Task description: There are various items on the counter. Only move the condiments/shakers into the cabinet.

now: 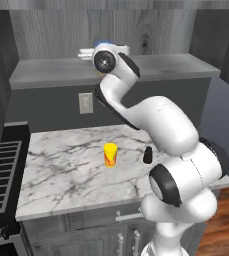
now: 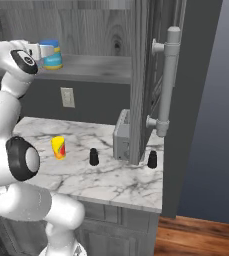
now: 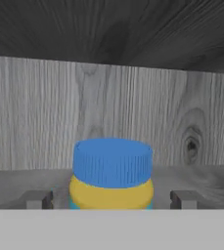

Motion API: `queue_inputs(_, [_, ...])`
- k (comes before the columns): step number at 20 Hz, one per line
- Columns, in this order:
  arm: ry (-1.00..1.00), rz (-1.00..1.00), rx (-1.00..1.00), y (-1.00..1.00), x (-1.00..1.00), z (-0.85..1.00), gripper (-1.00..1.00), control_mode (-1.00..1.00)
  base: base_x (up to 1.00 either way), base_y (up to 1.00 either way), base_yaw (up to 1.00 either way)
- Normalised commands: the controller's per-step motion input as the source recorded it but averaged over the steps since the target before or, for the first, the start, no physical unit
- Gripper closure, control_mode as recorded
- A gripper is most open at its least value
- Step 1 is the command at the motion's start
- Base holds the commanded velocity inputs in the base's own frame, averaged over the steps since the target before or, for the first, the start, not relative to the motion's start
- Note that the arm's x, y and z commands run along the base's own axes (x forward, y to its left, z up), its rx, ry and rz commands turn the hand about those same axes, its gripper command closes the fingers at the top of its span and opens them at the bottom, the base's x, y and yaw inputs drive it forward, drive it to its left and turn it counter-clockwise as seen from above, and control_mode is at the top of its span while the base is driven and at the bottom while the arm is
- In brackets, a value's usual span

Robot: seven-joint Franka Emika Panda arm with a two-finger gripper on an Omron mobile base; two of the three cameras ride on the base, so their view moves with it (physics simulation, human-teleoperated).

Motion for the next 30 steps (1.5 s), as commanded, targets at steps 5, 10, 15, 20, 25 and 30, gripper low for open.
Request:
queue_inputs(5, [-0.18, -0.05, 0.00, -0.04, -1.00, -0.05, -1.00, -1.00, 0.00, 0.00, 0.00])
queue_inputs(10, [-0.05, -0.12, 0.02, -0.40, -1.00, -0.17, -1.00, -1.00, 0.00, 0.00, 0.00])
queue_inputs(15, [0.11, -0.20, 0.08, -0.62, -1.00, -0.33, -1.00, -1.00, 0.00, 0.00, 0.00])
queue_inputs(20, [0.19, -0.17, 0.03, -0.39, -0.93, -0.39, -1.00, -1.00, 0.00, 0.00, 0.00])
queue_inputs(25, [0.15, -0.12, 0.00, -0.14, -0.53, -0.25, -1.00, -1.00, 0.00, 0.00, 0.00])
queue_inputs(30, [0.21, -0.05, 0.00, -0.14, -0.24, -0.30, -1.00, -1.00, 0.00, 0.00, 0.00])
